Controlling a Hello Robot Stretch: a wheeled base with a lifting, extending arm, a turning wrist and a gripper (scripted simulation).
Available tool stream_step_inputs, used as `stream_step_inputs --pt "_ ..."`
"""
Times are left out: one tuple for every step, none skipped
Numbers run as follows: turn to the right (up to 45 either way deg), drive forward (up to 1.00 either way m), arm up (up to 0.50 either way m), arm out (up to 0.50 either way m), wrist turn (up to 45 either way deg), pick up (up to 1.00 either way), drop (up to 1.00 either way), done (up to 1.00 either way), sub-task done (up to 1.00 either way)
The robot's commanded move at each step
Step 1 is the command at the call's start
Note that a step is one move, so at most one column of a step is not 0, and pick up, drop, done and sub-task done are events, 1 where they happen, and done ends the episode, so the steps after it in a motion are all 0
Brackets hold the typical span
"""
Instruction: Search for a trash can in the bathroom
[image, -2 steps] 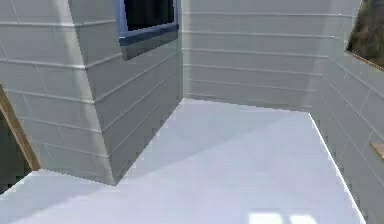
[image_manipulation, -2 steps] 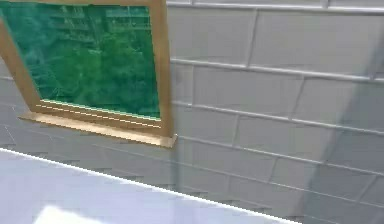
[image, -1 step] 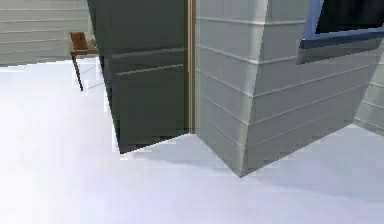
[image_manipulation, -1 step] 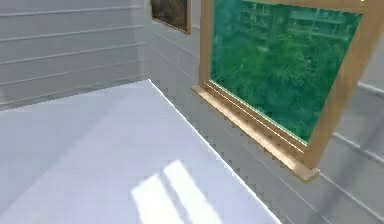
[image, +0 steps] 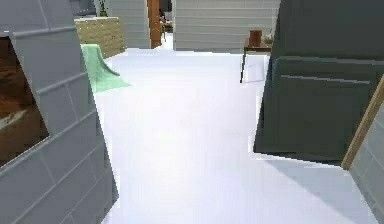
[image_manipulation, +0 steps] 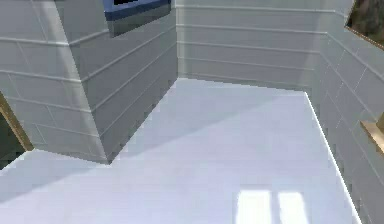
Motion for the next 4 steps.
stream_step_inputs --pt "-6.0 0.0 0.0 0.0 0.0 0.0 0.0 0.0 0.0" --pt "0.0 1.0 0.0 0.0 0.0 0.0 0.0 0.0 0.0" --pt "0.0 1.0 0.0 0.0 0.0 0.0 0.0 0.0 0.0" --pt "0.0 1.0 0.0 0.0 0.0 0.0 0.0 0.0 0.0"
